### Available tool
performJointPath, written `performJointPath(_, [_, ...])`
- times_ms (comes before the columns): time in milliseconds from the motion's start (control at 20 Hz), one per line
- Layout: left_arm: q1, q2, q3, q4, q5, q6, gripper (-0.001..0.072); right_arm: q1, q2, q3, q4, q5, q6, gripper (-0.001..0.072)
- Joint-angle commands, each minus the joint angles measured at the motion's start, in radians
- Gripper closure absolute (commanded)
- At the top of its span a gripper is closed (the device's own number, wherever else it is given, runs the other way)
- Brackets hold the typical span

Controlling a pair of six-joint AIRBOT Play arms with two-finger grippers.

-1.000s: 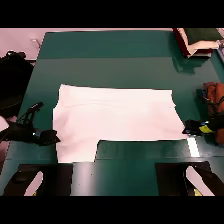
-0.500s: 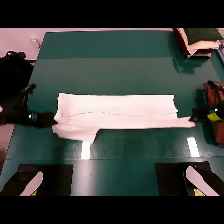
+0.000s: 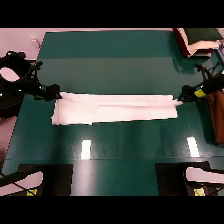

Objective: Fold the shirts.

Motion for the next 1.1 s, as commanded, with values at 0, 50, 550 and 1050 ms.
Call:
performJointPath(0, [0.0, -0.05, 0.053, -0.017, 0.042, -0.001, 0.0208, 0.01, -0.087, 0.104, 0.029, -0.025, -0.011, 0.0368])
performJointPath(50, [0.0, -0.049, 0.06, -0.024, 0.028, 0.001, 0.0229, -0.004, -0.087, 0.102, 0.029, -0.024, -0.025, 0.0331])
performJointPath(550, [-0.138, -0.053, 0.062, -0.113, 0.07, 0.002, 0.0678, -0.211, -0.109, -0.248, 0.274, -0.132, -0.186, 0.0192])
performJointPath(1050, [-0.492, -0.241, 0.141, -0.137, 0.243, -0.058, 0.0679, -0.045, -0.109, -0.154, 0.407, -0.151, -0.237, 0.0697])
